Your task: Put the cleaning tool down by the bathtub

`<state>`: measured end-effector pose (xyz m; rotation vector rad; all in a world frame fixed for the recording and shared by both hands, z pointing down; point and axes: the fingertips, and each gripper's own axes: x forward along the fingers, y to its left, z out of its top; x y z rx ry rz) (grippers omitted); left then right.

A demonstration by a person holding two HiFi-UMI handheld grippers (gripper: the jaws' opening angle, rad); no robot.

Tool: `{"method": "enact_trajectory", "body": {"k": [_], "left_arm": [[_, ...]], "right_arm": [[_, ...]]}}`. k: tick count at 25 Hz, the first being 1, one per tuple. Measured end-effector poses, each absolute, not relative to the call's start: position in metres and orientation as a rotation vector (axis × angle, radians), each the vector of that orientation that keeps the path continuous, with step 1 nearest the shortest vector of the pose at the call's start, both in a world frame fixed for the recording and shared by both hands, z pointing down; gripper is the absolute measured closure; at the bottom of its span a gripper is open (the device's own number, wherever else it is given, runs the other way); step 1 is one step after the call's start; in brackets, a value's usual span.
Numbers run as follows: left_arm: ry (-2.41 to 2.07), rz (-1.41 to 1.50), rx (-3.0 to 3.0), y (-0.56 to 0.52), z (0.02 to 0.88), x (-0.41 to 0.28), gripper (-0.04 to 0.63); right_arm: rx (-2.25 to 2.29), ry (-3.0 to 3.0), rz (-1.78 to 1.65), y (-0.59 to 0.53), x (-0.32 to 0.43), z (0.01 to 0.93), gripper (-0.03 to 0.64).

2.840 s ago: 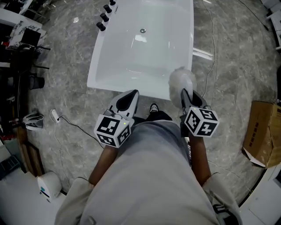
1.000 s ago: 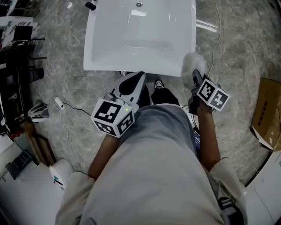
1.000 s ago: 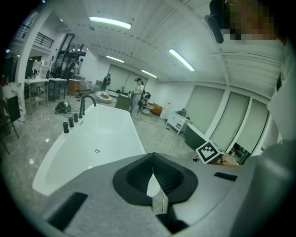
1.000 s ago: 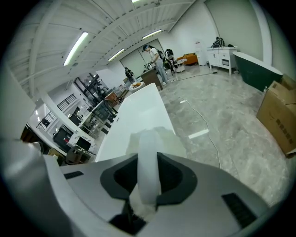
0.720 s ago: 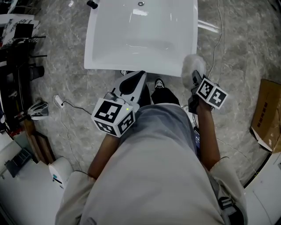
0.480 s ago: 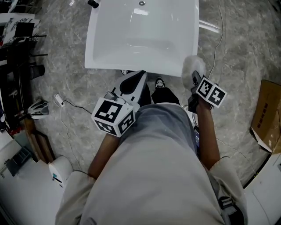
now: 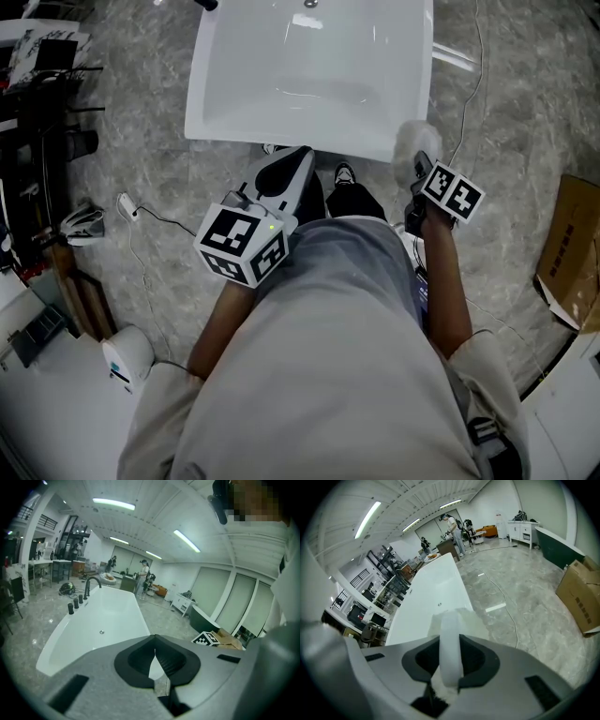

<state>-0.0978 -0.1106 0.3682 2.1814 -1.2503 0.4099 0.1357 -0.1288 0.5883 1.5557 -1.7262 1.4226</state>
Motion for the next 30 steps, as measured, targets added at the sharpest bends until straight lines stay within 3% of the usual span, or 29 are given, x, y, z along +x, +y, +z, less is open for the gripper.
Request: {"method": "enact_trajectory", "body": {"k": [30], "left_arm": [[-1.256,0.442,2.155,-0.104,0.373,-0.111,0.591]], "right_arm": [[1.562,-1.623,1.374,-0.137,0.145,0.632,0.532]]}}
